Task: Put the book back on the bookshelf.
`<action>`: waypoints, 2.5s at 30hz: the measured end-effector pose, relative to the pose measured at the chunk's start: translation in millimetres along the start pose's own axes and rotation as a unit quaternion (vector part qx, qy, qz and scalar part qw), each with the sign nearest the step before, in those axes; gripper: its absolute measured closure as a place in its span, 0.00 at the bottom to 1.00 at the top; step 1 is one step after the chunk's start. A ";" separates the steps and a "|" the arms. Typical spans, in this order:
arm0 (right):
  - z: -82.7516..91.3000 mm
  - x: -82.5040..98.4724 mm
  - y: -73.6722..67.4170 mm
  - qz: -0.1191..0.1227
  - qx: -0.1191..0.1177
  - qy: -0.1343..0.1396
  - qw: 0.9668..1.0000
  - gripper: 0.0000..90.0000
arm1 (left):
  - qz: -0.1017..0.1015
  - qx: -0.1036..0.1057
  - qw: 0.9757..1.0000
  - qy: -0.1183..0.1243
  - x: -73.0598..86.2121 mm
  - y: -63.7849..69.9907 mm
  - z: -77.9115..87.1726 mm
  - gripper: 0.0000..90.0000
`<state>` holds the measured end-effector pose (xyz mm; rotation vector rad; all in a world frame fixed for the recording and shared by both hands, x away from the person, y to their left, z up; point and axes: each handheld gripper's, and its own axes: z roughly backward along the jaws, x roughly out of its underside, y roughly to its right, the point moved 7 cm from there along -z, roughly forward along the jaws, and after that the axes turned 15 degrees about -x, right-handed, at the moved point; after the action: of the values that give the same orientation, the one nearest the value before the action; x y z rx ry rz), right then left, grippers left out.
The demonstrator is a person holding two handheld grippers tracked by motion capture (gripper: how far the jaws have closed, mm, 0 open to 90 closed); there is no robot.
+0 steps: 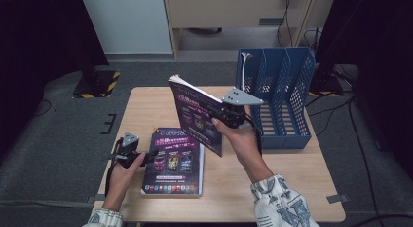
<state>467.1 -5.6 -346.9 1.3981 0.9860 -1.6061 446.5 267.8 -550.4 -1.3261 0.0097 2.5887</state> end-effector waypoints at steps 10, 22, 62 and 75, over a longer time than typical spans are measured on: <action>17.9 6.6 -1.4 -0.011 0.001 0.004 1.000 0.92 | -0.009 0.006 1.000 0.006 -1.5 2.4 2.2 0.05; 39.7 16.7 -5.0 -0.007 0.002 0.016 1.000 0.92 | -0.007 0.004 1.000 0.008 -2.1 1.1 3.1 0.05; 117.4 41.4 -2.1 -0.012 0.020 -0.002 1.000 0.92 | -0.013 0.004 1.000 0.016 -4.2 -0.2 7.3 0.05; 137.8 38.0 -6.3 -0.009 0.026 0.002 1.000 0.92 | -0.016 0.003 1.000 0.016 -4.9 1.0 7.5 0.05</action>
<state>403.5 -131.4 -371.0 1.4304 0.9688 -1.6540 443.1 266.6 -542.2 -1.3551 0.0009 2.5376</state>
